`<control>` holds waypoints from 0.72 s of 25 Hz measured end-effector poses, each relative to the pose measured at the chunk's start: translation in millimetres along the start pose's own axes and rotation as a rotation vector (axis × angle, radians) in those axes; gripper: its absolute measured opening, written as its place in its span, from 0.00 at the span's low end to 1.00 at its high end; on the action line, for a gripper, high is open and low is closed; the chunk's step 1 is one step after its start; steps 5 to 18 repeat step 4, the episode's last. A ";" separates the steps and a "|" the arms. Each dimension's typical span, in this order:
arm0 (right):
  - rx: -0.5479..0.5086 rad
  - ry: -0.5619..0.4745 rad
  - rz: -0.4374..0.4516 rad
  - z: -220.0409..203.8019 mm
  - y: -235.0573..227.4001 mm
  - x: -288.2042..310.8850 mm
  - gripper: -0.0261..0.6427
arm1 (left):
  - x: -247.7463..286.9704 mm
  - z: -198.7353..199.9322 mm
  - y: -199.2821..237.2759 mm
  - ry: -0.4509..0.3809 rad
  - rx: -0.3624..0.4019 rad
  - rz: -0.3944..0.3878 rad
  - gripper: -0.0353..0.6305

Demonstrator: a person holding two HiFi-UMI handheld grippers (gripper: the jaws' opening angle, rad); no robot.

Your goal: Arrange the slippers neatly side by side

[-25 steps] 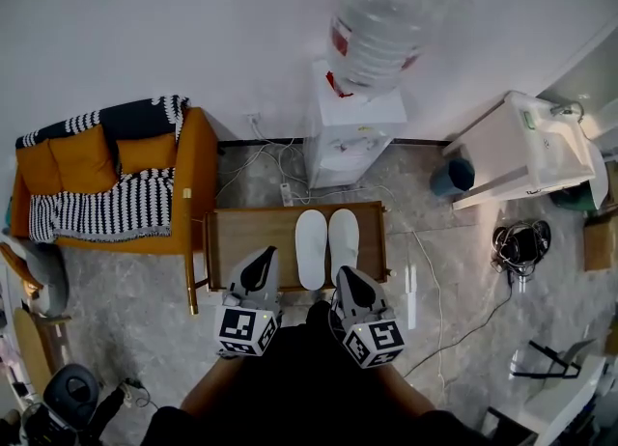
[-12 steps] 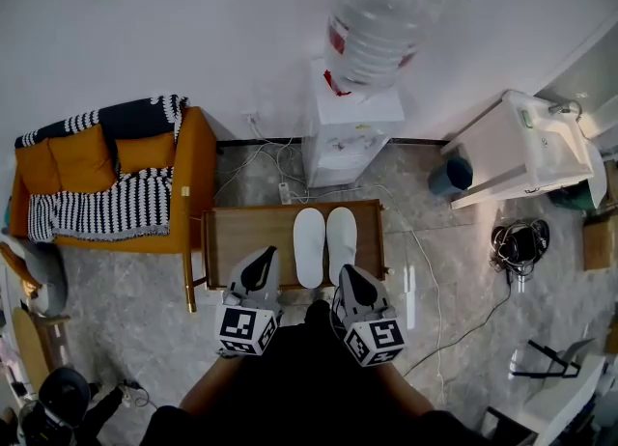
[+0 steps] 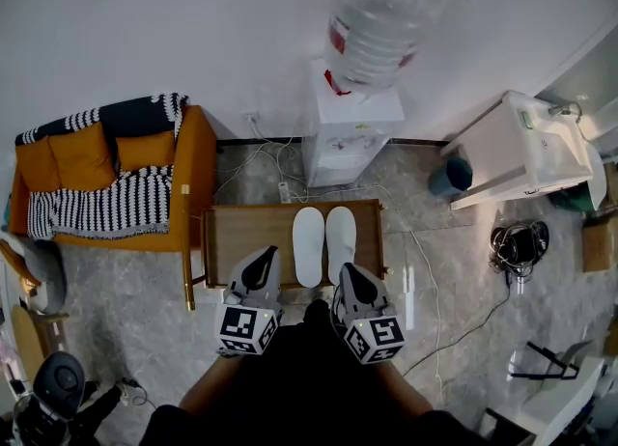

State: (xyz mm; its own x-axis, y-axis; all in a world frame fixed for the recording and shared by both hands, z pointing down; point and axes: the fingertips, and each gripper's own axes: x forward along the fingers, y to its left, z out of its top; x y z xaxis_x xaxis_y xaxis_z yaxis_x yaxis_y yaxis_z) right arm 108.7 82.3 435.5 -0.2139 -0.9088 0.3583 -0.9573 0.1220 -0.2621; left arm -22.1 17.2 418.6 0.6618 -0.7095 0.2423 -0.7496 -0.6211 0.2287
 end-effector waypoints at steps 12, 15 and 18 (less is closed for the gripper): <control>0.006 0.005 0.003 -1.5 -0.1 0.0 0.06 | -0.8 -0.3 -0.6 0.001 0.000 0.002 0.08; 0.006 0.005 0.003 -1.5 -0.1 0.0 0.06 | -0.8 -0.3 -0.6 0.001 0.000 0.002 0.08; 0.006 0.005 0.003 -1.5 -0.1 0.0 0.06 | -0.8 -0.3 -0.6 0.001 0.000 0.002 0.08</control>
